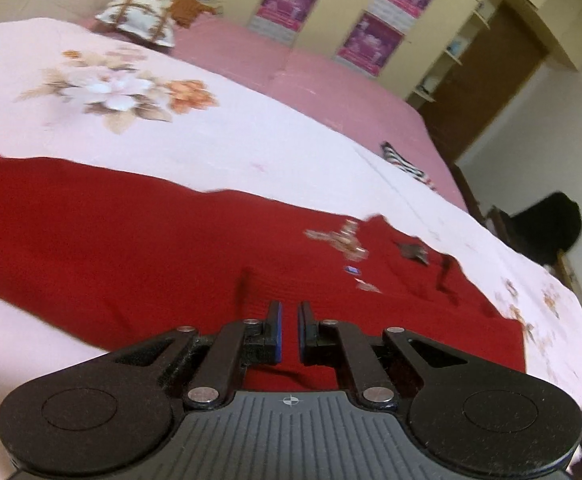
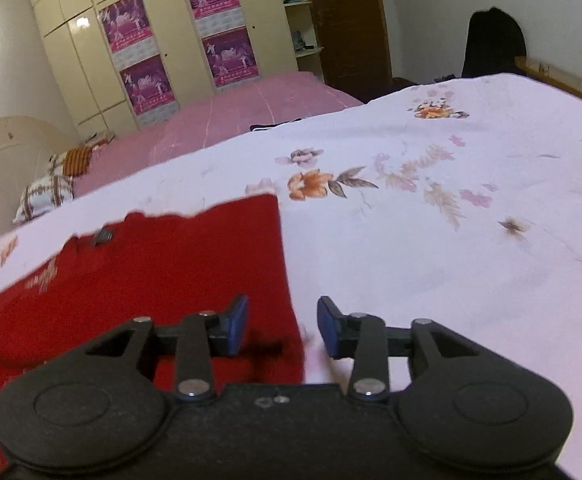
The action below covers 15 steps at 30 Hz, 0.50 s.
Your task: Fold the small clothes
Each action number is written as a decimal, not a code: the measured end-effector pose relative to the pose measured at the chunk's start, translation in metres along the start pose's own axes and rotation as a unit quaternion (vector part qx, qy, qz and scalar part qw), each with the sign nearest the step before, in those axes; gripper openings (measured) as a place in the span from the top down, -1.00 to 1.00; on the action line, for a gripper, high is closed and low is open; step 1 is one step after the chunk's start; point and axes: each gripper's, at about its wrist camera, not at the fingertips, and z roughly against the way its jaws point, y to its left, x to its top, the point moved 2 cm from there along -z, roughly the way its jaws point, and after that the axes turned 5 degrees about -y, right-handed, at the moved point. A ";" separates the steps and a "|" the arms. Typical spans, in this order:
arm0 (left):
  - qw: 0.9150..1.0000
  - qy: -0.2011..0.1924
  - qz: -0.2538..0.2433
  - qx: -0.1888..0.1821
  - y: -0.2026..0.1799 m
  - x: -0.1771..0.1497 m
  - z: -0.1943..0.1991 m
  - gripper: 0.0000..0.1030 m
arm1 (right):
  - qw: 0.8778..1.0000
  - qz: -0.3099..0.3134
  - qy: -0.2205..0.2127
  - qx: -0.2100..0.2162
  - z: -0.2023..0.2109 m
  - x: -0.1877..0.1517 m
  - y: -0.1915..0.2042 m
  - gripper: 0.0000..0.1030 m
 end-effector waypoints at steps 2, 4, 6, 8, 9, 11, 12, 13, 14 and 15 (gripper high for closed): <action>1.000 0.014 -0.016 -0.011 -0.014 -0.006 -0.015 0.89 | 1.000 -0.003 0.003 0.006 -0.019 0.007 0.001 0.20; 0.999 0.029 -0.030 -0.011 -0.023 -0.012 -0.033 0.89 | 1.000 -0.011 0.011 0.015 -0.044 0.015 0.004 0.20; 0.999 0.037 -0.031 0.002 -0.021 -0.017 -0.047 0.90 | 0.999 -0.027 0.019 0.017 -0.065 0.020 0.004 0.19; 0.999 0.027 -0.023 -0.003 -0.015 -0.018 -0.051 0.90 | 0.998 -0.047 0.024 0.024 -0.083 0.024 0.002 0.18; 0.999 0.027 -0.019 -0.006 -0.013 -0.017 -0.052 0.90 | 0.997 -0.057 0.030 0.032 -0.092 0.026 0.001 0.20; 0.999 0.031 -0.014 -0.008 -0.011 -0.015 -0.052 0.90 | 0.996 -0.071 0.034 0.043 -0.105 0.027 -0.001 0.45; 0.999 0.032 -0.014 -0.008 -0.011 -0.016 -0.053 0.90 | 0.996 -0.074 0.032 0.042 -0.108 0.027 -0.002 0.80; 0.999 0.032 -0.017 -0.007 -0.012 -0.016 -0.052 0.90 | 0.995 -0.080 0.033 0.039 -0.111 0.030 -0.004 0.82; 0.999 0.032 -0.021 -0.004 -0.014 -0.016 -0.052 0.90 | 0.995 -0.088 0.031 0.039 -0.110 0.029 -0.005 0.84; 0.999 0.034 -0.023 -0.001 -0.018 -0.017 -0.050 0.90 | 0.995 -0.090 0.026 0.038 -0.106 0.030 -0.005 0.85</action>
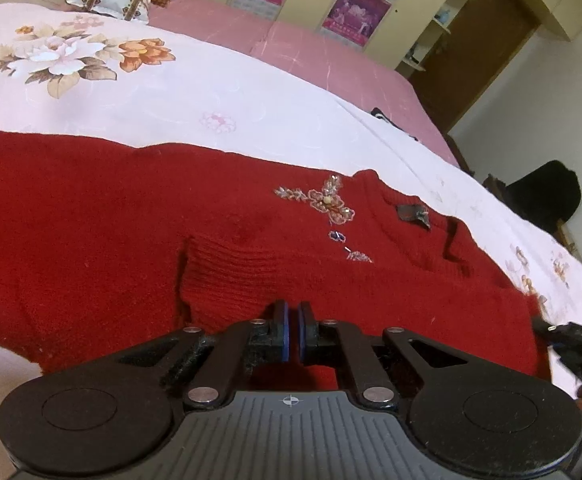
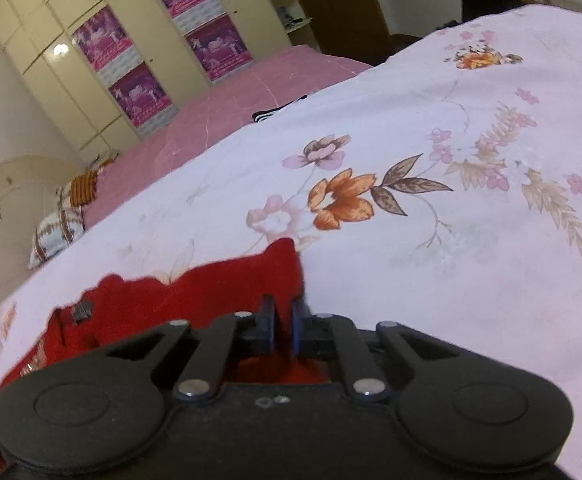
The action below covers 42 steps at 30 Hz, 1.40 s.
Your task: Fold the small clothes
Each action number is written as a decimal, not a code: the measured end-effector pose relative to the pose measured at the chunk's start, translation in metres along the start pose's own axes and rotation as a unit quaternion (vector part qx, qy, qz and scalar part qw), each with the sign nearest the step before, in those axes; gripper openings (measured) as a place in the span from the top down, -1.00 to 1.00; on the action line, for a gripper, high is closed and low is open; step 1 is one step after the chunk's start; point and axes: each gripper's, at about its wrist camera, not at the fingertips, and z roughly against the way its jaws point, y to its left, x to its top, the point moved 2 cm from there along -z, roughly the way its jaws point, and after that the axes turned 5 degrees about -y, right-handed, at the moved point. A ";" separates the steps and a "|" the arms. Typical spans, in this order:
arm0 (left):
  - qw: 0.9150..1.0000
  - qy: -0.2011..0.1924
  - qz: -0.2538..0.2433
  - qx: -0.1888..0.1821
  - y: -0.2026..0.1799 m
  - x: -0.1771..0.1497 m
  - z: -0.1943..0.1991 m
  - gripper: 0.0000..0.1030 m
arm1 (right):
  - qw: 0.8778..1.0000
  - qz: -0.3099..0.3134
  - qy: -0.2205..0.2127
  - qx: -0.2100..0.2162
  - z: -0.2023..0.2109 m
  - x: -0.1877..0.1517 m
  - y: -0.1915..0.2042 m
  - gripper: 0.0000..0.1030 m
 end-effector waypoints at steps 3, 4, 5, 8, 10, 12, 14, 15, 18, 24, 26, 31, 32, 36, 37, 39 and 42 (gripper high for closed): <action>1.000 0.000 -0.013 0.001 -0.007 -0.001 -0.002 0.90 | 0.996 0.062 -0.052 -0.024 0.022 -0.002 0.011 0.87; 1.000 -0.001 -0.016 0.003 -0.007 -0.002 -0.005 0.90 | 0.993 0.085 -0.066 -0.044 0.025 -0.005 0.012 0.87; 1.000 -0.007 -0.015 0.003 -0.006 -0.002 -0.007 0.90 | 0.992 0.092 -0.064 -0.060 0.022 -0.007 0.011 0.87; 1.000 -0.007 -0.011 0.003 -0.004 0.001 -0.009 0.90 | 0.990 0.101 -0.048 -0.082 0.005 -0.014 0.007 0.84; 1.000 0.000 -0.011 0.006 -0.005 0.003 -0.004 0.90 | 0.989 0.109 -0.046 -0.093 0.008 -0.012 0.013 0.62; 1.000 -0.002 -0.007 0.008 -0.003 0.003 0.006 0.89 | 0.987 0.113 -0.065 -0.091 0.026 -0.009 0.019 0.56; 1.000 -0.005 -0.001 0.014 0.003 0.000 0.017 0.89 | 0.988 0.121 -0.070 -0.063 0.041 -0.009 0.028 0.57; 1.000 -0.007 0.006 0.021 0.009 -0.002 0.025 0.89 | 0.989 0.122 -0.066 -0.045 0.048 -0.012 0.035 0.56; 0.999 0.004 0.019 0.048 0.028 -0.005 0.041 0.89 | 0.988 0.150 -0.045 -0.001 0.063 -0.035 0.065 0.54; 0.993 -0.010 0.070 0.097 0.086 -0.009 0.083 0.89 | 0.982 0.177 -0.007 0.068 0.068 -0.077 0.133 0.49; 0.989 -0.016 0.087 0.114 0.109 -0.010 0.096 0.89 | 0.978 0.193 0.001 0.082 0.067 -0.086 0.155 0.44; 0.976 -0.055 0.135 0.162 0.166 -0.014 0.133 -0.98 | 0.967 0.222 0.016 0.126 0.068 -0.113 0.214 0.31; 0.971 -0.093 0.138 0.174 0.173 -0.016 0.144 -1.00 | 0.965 0.225 0.017 0.133 0.068 -0.119 0.224 0.29; 0.965 -0.111 0.163 0.172 0.210 -0.013 0.158 -1.00 | 0.960 0.237 0.024 0.147 0.063 -0.134 0.253 0.28; 0.962 -0.113 0.182 0.172 0.225 -0.013 0.159 -1.00 | 0.959 0.238 0.027 0.148 0.061 -0.136 0.257 0.28; 0.953 -0.123 0.217 0.172 0.248 -0.013 0.159 -0.99 | 0.959 0.239 0.031 0.151 0.058 -0.140 0.264 0.28; 0.934 -0.140 0.288 0.158 0.287 -0.013 0.153 -0.74 | 0.956 0.247 0.033 0.152 0.055 -0.147 0.276 0.28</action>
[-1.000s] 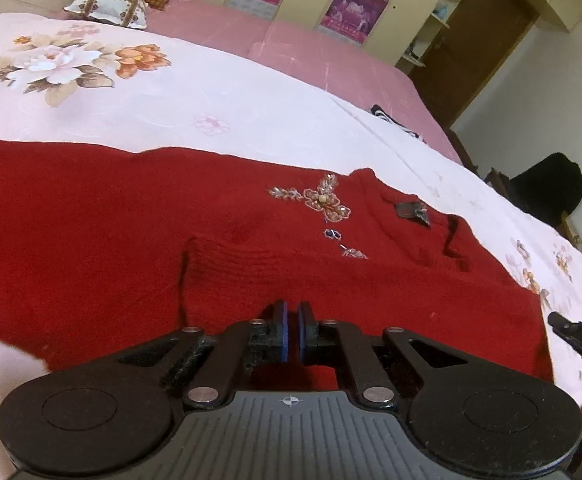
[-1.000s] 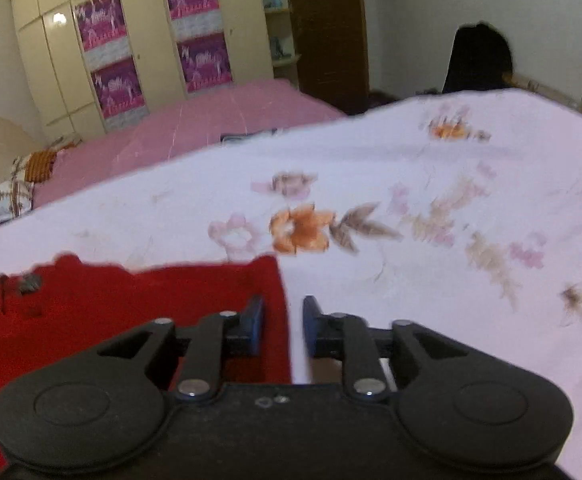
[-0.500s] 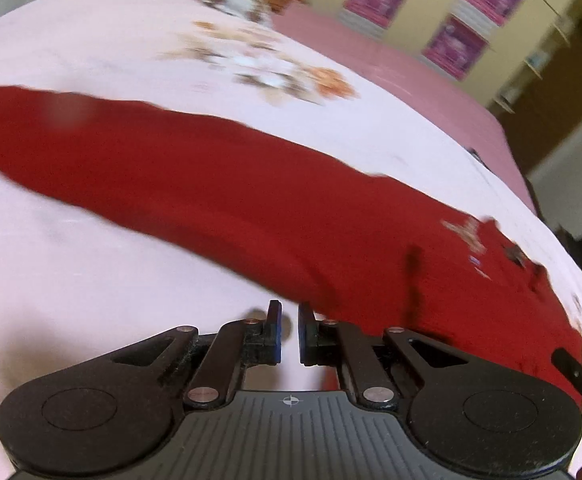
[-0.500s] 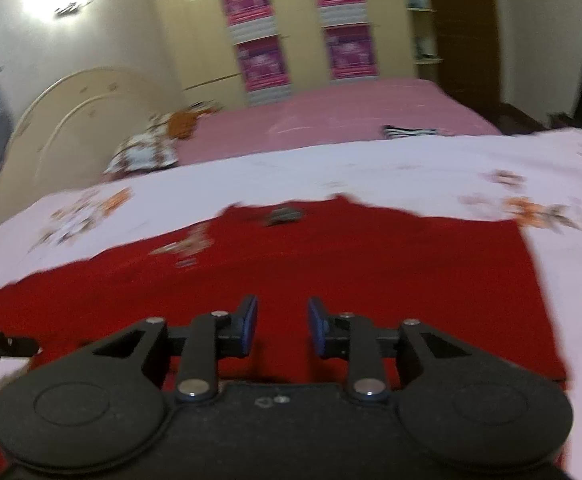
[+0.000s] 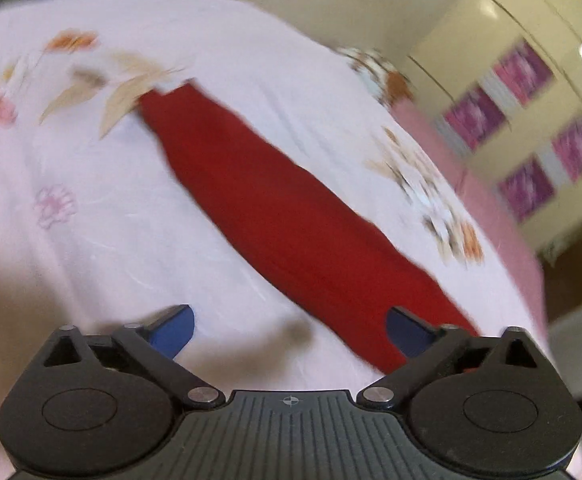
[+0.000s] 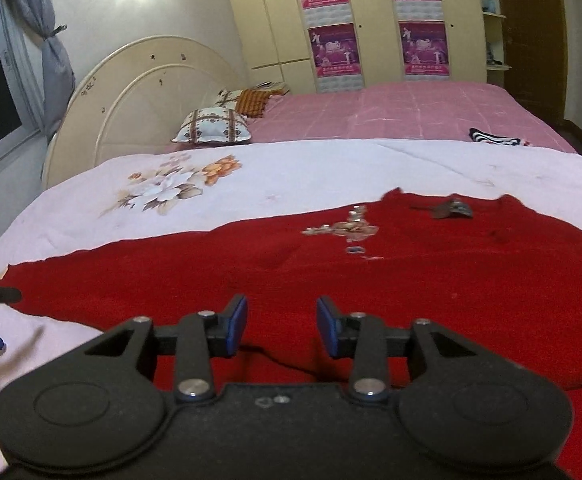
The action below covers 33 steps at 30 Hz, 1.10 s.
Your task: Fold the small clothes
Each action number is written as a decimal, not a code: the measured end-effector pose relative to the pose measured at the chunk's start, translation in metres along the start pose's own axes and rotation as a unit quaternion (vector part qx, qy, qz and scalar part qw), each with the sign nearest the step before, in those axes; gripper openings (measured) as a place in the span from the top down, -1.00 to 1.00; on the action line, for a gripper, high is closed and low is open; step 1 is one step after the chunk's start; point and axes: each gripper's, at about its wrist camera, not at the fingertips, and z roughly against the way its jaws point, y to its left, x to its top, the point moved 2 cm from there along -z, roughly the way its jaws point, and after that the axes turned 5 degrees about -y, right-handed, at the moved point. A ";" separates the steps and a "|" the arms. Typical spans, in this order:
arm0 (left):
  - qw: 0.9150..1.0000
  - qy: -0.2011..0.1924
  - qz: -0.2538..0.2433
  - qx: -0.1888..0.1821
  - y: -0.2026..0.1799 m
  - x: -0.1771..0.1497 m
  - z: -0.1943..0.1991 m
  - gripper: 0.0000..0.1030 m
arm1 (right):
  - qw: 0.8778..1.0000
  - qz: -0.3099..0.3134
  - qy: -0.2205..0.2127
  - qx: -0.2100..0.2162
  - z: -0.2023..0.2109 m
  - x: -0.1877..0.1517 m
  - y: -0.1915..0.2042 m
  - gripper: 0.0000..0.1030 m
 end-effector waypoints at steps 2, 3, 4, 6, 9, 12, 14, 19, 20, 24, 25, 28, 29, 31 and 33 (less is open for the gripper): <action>0.999 -0.016 0.026 -0.012 0.010 0.009 -0.007 -0.68 | 1.000 0.001 0.002 -0.002 -0.003 -0.001 0.003 0.28; 0.999 -0.021 0.033 -0.016 0.011 0.014 -0.013 -0.63 | 1.000 0.000 0.003 -0.004 -0.004 -0.002 0.004 0.28; 0.999 -0.029 0.040 -0.021 0.014 0.018 -0.020 -0.60 | 1.000 -0.001 0.004 -0.005 -0.005 -0.002 0.005 0.28; 0.998 -0.041 0.048 -0.023 0.015 0.025 -0.033 -0.31 | 1.000 -0.002 0.005 -0.012 -0.009 -0.004 0.007 0.28; 0.996 -0.053 0.068 -0.023 0.023 0.035 -0.051 0.48 | 1.000 -0.006 0.006 -0.022 -0.014 -0.005 0.005 0.28; 0.991 -0.048 0.122 -0.029 0.035 0.040 -0.069 0.79 | 0.999 -0.006 0.007 -0.031 -0.019 -0.006 0.003 0.28; 0.990 -0.052 0.130 -0.035 0.034 0.040 -0.072 0.80 | 0.999 -0.009 0.010 -0.036 -0.022 -0.007 0.002 0.28; 0.990 -0.086 0.079 -0.076 -0.002 0.045 -0.058 0.91 | 0.999 -0.003 0.002 -0.042 -0.023 -0.004 0.004 0.28; 0.990 -0.096 0.051 -0.090 -0.015 0.047 -0.050 0.91 | 0.999 -0.003 0.000 -0.044 -0.023 -0.004 0.004 0.28; 0.981 -0.104 -0.048 -0.158 -0.082 0.036 -0.034 0.91 | 0.997 0.010 0.038 -0.061 -0.041 -0.019 -0.001 0.28; 0.977 -0.099 -0.071 -0.175 -0.100 0.030 -0.030 0.91 | 0.997 0.032 0.026 -0.061 -0.041 -0.023 0.001 0.28; 0.961 -0.079 -0.132 -0.231 -0.157 -0.003 -0.014 0.91 | 0.999 0.003 0.027 -0.046 -0.031 -0.013 -0.004 0.36; 0.953 -0.067 -0.154 -0.253 -0.178 -0.019 -0.006 0.91 | 0.999 -0.017 0.018 -0.036 -0.024 -0.010 -0.009 0.32; 0.936 -0.040 -0.196 -0.288 -0.214 -0.051 0.006 0.91 | 0.998 -0.042 -0.006 -0.041 -0.002 -0.001 -0.025 0.31; 0.918 -0.011 -0.236 -0.319 -0.244 -0.092 0.018 0.91 | 0.997 -0.053 -0.019 -0.049 0.018 0.003 -0.045 0.31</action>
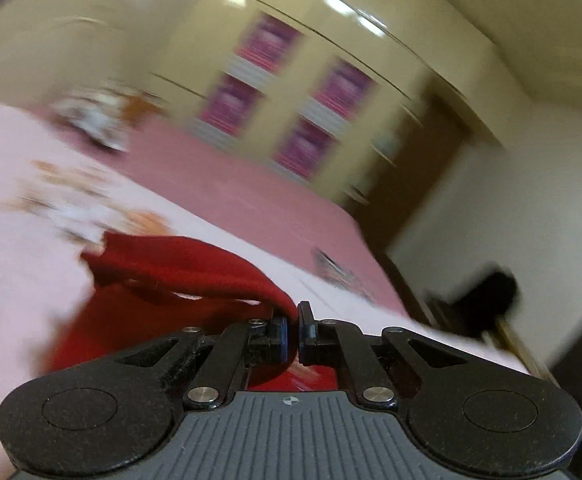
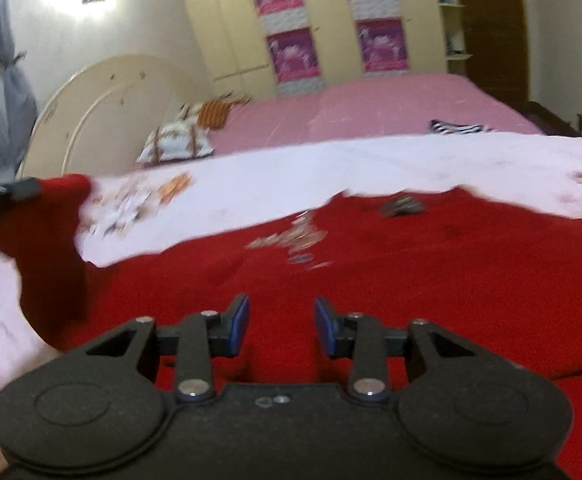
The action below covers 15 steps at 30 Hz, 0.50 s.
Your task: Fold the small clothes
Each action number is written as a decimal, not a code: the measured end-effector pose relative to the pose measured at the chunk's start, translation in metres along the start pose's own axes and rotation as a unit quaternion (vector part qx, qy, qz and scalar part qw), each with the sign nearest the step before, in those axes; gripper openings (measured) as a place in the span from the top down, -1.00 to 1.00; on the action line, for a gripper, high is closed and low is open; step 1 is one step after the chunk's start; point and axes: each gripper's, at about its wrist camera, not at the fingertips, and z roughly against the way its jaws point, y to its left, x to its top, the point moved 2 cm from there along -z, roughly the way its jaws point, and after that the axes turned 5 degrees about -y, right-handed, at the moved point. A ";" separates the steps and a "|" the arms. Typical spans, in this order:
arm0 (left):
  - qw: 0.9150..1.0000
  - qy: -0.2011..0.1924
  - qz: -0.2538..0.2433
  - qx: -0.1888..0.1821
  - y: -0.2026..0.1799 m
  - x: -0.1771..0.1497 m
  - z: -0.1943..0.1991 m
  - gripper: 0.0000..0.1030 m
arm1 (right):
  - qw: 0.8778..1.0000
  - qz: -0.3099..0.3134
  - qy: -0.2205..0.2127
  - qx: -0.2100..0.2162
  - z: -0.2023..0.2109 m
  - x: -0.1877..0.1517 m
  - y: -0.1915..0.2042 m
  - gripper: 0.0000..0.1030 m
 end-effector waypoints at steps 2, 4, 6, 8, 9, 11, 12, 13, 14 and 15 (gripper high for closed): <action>0.998 0.039 -0.039 -0.033 -0.045 -0.030 -0.020 0.91 | 1.000 -0.008 -0.008 -0.016 0.016 0.004 -0.024 0.30; 0.992 0.089 -0.087 -0.034 -0.079 -0.058 -0.038 0.90 | 0.999 -0.024 -0.016 -0.040 0.033 0.004 -0.055 0.27; 0.984 0.136 -0.116 -0.014 -0.096 -0.085 -0.054 0.90 | 0.997 -0.040 -0.011 -0.058 0.044 0.000 -0.081 0.23; 0.978 0.162 -0.134 0.003 -0.105 -0.100 -0.060 0.90 | 0.996 -0.063 -0.001 -0.067 0.053 -0.008 -0.104 0.20; 0.977 0.161 -0.137 0.007 -0.108 -0.104 -0.055 0.90 | 0.995 -0.075 0.001 -0.066 0.057 -0.011 -0.113 0.17; 0.977 0.154 -0.144 0.011 -0.115 -0.106 -0.042 0.90 | 0.994 -0.092 0.001 -0.059 0.064 -0.016 -0.124 0.13; 0.978 0.152 -0.145 0.011 -0.119 -0.107 -0.033 0.89 | 0.994 -0.094 -0.001 -0.055 0.066 -0.018 -0.128 0.13; 0.978 0.148 -0.147 0.009 -0.120 -0.103 -0.031 0.88 | 0.994 -0.096 0.000 -0.050 0.067 -0.019 -0.128 0.12; 0.978 0.144 -0.152 0.006 -0.127 -0.098 -0.025 0.70 | 0.994 -0.100 0.002 -0.045 0.067 -0.020 -0.130 0.12; 0.978 0.139 -0.156 0.003 -0.131 -0.093 -0.023 0.18 | 0.994 -0.105 0.004 -0.038 0.065 -0.020 -0.129 0.12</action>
